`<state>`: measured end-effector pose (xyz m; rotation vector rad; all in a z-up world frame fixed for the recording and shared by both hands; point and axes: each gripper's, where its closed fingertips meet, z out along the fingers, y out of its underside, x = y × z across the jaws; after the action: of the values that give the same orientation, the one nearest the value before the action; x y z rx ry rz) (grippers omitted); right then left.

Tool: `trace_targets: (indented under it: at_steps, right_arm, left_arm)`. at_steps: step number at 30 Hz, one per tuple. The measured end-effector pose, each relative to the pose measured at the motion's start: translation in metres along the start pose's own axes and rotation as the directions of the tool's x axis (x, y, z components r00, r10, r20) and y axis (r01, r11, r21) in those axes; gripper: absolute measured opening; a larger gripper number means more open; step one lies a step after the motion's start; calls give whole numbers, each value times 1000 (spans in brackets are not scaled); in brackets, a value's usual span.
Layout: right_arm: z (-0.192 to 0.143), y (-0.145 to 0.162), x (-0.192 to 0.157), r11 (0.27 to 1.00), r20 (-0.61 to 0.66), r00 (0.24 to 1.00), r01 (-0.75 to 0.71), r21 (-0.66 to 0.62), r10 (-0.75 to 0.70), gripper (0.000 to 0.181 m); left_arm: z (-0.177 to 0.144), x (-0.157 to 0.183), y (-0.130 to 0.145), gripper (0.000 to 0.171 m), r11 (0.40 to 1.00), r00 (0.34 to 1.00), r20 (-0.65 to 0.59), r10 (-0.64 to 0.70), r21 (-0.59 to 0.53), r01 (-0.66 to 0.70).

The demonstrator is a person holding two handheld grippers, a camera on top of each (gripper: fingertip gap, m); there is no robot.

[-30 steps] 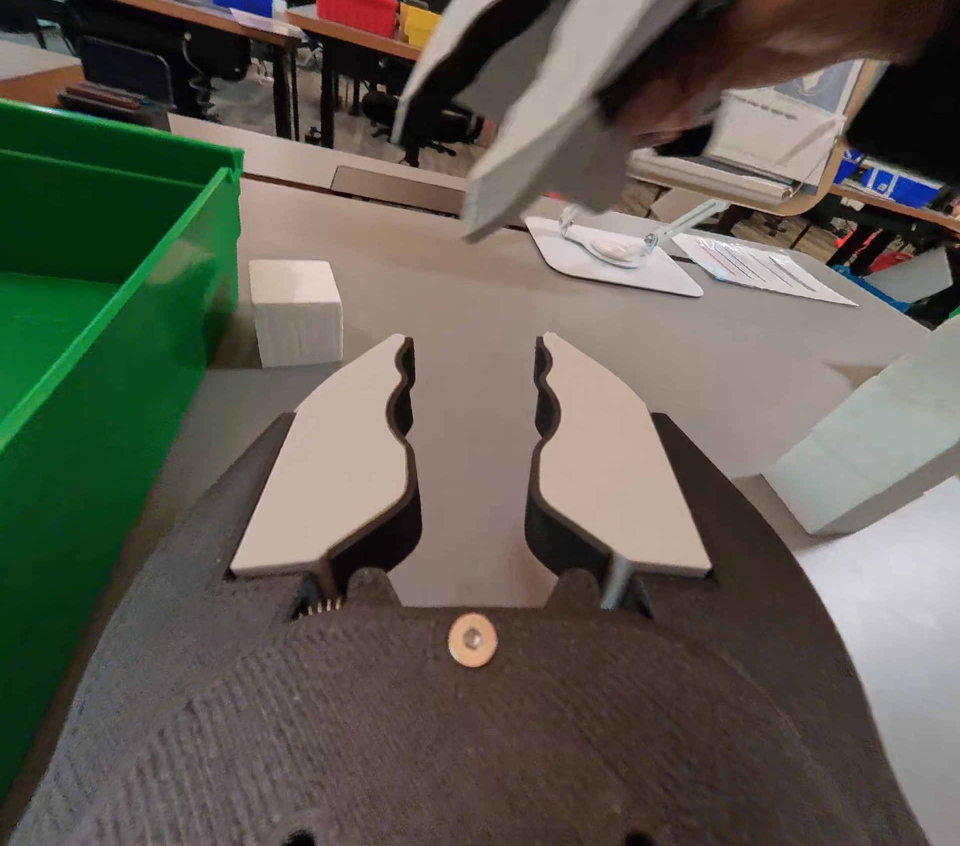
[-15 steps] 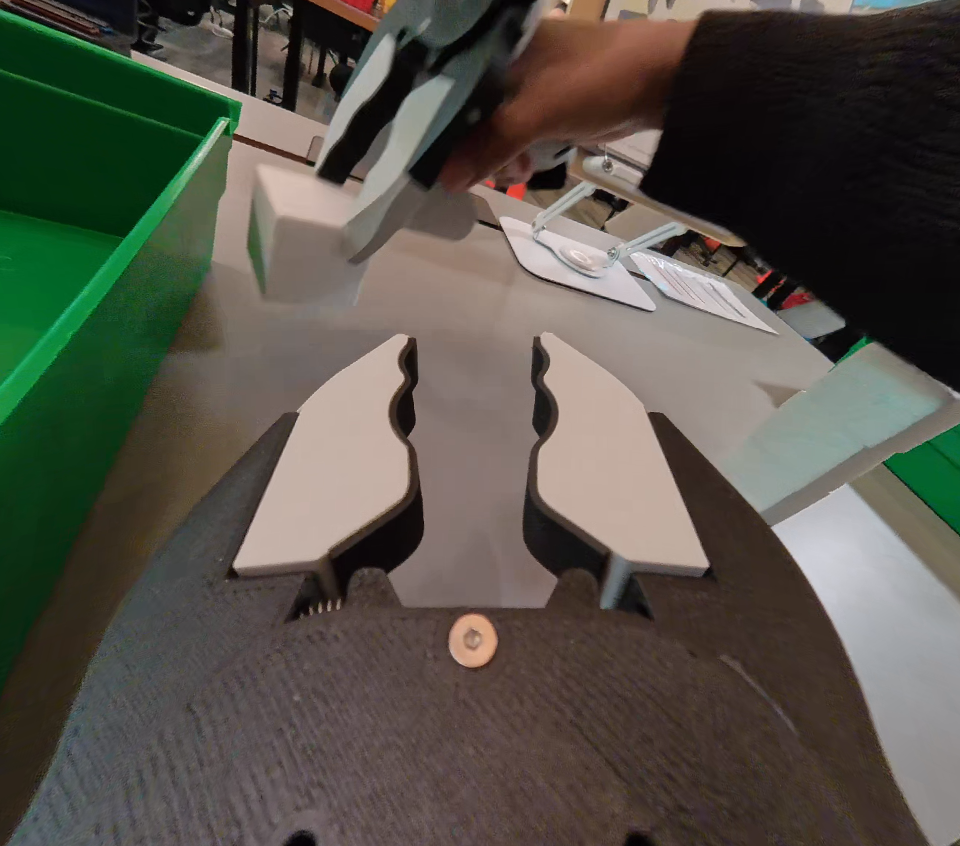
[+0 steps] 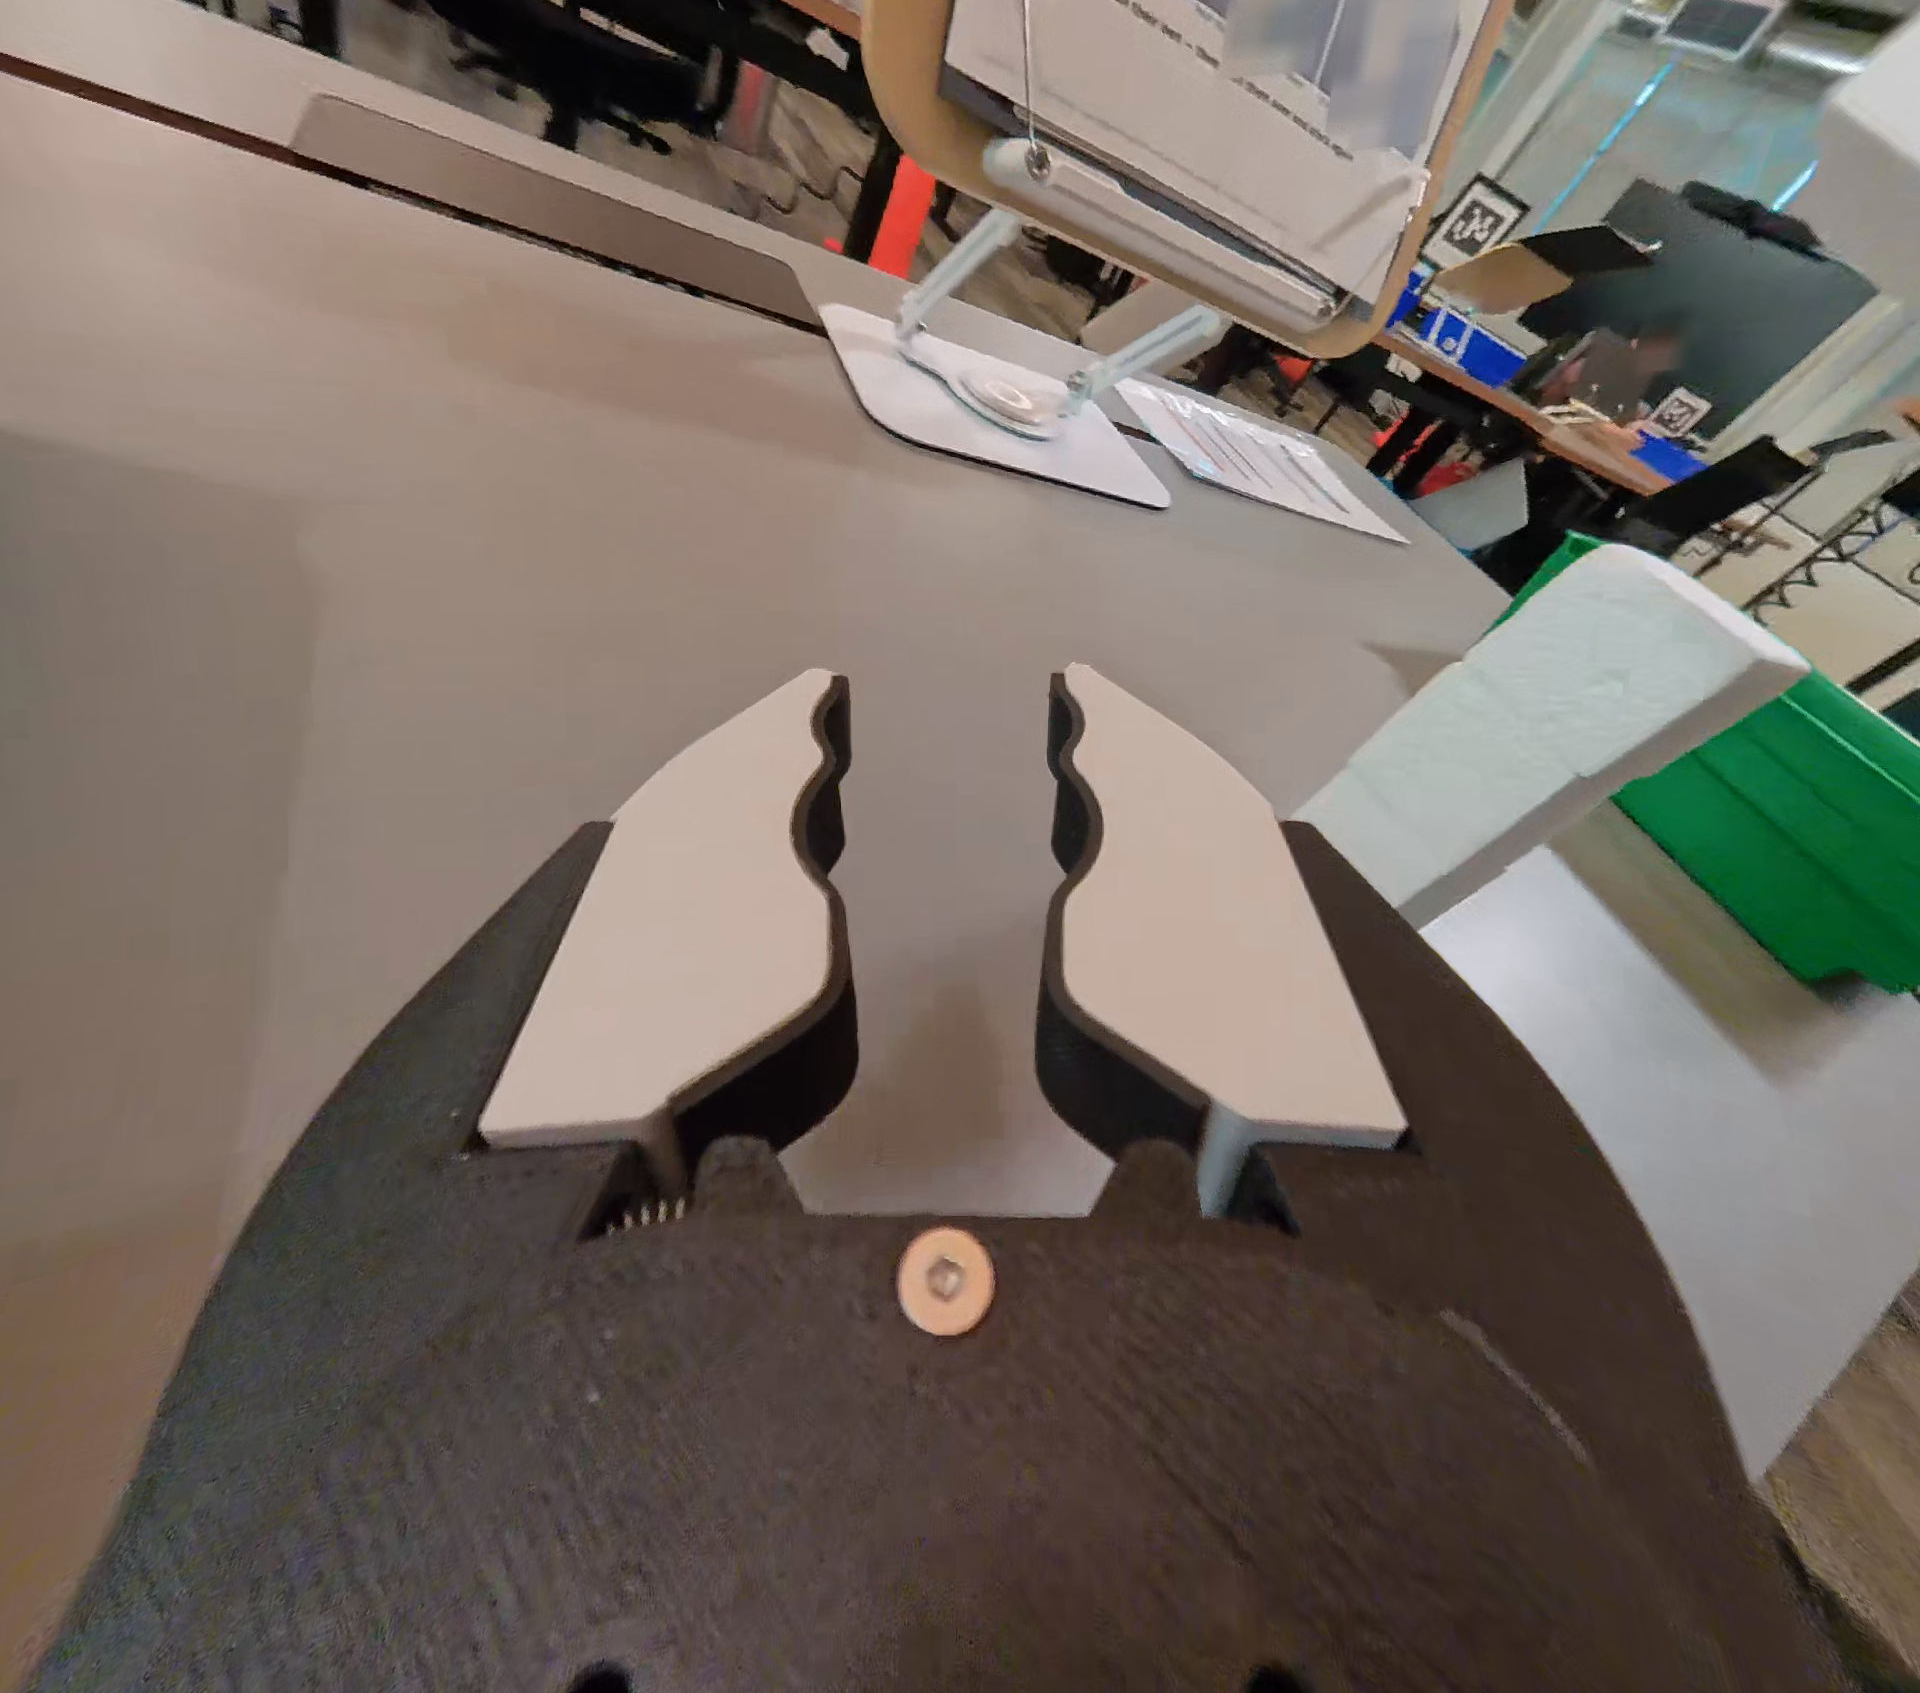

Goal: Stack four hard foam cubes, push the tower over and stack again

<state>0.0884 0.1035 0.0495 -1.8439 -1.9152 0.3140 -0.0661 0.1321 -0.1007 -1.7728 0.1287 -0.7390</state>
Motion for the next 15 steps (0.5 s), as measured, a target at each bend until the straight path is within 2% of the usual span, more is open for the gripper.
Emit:
trace_targets:
  at_steps: [3, 6, 15]
  right_arm:
    - [-6, 35, -10, 999, -16, 999, -46, -27, 45, 56]
    - [-3, 57, -16, 996, -8, 997, -77, -40, 77, 56]
    - [15, 76, -24, 992, 24, 997, -73, -99, 76, 56]
  left_arm:
    - [14, 6, 8, 37, 998, 999, -8, 47, -38, -47]
    - [26, 13, 14, 37, 996, 998, -30, 63, -67, -65]
    - [34, 31, 19, 40, 995, 993, -116, -17, -102, 5]
